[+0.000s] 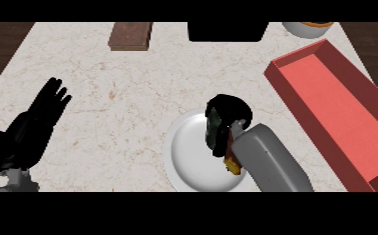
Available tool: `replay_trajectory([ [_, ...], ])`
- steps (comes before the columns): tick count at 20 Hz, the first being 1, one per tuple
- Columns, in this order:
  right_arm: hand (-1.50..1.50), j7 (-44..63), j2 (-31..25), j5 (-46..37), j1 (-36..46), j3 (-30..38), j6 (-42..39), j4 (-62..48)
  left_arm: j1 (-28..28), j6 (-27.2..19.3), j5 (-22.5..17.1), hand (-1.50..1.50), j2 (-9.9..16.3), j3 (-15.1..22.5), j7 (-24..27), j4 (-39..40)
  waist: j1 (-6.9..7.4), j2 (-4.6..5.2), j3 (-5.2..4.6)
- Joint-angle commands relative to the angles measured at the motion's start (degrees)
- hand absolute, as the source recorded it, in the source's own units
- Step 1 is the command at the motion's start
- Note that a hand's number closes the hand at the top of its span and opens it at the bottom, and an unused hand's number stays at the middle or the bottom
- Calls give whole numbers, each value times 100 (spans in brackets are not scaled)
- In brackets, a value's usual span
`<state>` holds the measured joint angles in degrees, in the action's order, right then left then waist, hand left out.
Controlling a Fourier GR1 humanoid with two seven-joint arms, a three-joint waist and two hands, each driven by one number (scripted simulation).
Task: Pick the eggplant from the plate and place it in the cardboard box
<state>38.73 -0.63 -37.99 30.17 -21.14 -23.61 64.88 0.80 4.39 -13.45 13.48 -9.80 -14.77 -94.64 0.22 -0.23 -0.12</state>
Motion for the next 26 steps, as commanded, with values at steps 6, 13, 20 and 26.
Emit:
replay_trajectory([
  [6, 150, -633, 60, -489, 275, 230, 532, -807, -90, 184, -17, 0, 28, -197, -72, -62, 30, 29, 12],
  [13, 150, 260, -421, -1435, -193, -122, 1049, 575, 177, 30, -82, 0, 9, -176, -449, -201, -27, 9, 12],
  [20, 150, 730, -481, -1822, -1, -123, 802, 1852, 149, 102, 3, 0, 56, -272, -249, -100, -35, 3, 9],
  [26, 150, 1506, -482, -2321, 212, -449, 288, 3651, 163, 10, 124, 0, -87, -159, -223, 36, -135, -37, 6],
])
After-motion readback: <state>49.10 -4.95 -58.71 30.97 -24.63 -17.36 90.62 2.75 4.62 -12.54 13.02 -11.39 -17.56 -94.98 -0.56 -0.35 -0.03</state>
